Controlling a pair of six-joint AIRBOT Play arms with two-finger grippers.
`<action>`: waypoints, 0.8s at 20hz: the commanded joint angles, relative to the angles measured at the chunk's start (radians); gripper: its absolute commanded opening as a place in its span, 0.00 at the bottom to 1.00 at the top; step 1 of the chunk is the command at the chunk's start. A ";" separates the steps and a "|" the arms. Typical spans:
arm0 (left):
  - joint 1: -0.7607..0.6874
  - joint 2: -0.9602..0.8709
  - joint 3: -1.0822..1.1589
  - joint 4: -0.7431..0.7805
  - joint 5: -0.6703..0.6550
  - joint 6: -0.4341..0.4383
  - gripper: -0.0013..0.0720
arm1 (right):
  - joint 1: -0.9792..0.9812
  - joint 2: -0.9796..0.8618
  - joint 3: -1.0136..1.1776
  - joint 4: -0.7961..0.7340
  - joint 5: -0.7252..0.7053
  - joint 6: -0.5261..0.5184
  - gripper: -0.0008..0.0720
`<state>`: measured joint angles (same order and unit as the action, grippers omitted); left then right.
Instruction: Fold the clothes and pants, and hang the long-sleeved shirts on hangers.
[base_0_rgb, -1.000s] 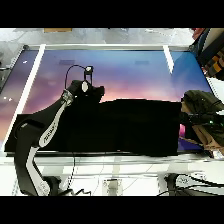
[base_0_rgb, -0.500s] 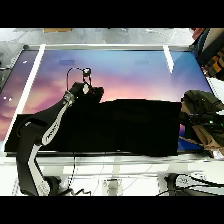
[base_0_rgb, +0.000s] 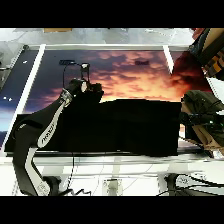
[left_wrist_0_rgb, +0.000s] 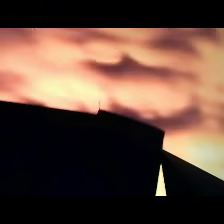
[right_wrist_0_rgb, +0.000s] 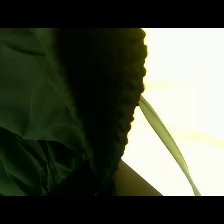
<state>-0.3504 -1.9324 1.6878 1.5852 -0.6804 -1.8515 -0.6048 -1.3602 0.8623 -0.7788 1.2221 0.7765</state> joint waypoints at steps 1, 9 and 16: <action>0.001 -0.021 0.000 0.023 -0.127 0.000 1.00 | 0.000 0.000 0.001 0.000 0.001 0.000 0.05; -0.022 -0.042 -0.001 0.001 -0.167 0.061 0.16 | 0.000 0.000 0.001 0.000 0.001 0.000 0.05; -0.022 0.017 0.000 0.007 -0.103 0.166 0.03 | 0.000 0.000 0.001 0.000 -0.002 0.000 0.05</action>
<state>-0.3714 -1.9480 1.6871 1.5860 -0.8322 -1.7599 -0.6048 -1.3602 0.8623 -0.7788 1.2228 0.7765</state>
